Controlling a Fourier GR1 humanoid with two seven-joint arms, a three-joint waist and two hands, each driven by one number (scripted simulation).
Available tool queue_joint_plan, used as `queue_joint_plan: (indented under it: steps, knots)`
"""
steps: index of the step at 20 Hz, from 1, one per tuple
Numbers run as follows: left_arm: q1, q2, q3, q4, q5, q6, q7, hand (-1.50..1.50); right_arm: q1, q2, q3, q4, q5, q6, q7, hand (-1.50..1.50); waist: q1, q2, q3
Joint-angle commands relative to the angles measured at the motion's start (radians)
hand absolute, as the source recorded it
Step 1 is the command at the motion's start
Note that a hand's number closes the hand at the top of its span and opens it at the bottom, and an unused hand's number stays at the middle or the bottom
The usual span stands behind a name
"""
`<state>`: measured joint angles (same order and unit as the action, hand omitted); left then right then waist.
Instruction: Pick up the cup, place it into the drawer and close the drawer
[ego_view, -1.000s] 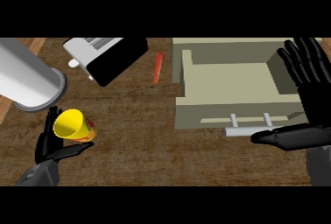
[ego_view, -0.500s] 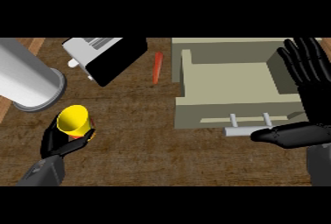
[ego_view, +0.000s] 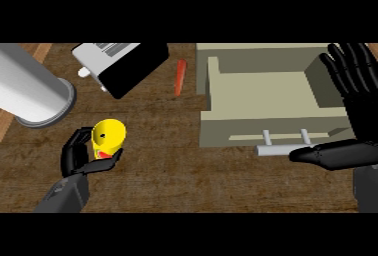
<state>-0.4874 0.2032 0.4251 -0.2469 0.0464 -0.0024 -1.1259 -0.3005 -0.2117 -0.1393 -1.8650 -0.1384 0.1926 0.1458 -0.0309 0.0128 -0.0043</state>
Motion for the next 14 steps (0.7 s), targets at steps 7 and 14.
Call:
queue_joint_plan:
  steps: [7, 14]
  knots:
    - [-0.107, -0.095, -0.058, -0.103, -0.005, -0.172, -0.069, 1.5, 0.02, -0.017, -0.025, 0.018, -0.004, 0.016, -0.029, -1.5, 0.014, -0.011, 0.003]
    - [-0.207, -0.13, -0.138, -0.282, -0.007, -0.162, 0.141, 1.5, 0.027, -0.028, -0.043, 0.029, -0.004, 0.017, -0.021, -1.5, 0.038, -0.018, 0.005]
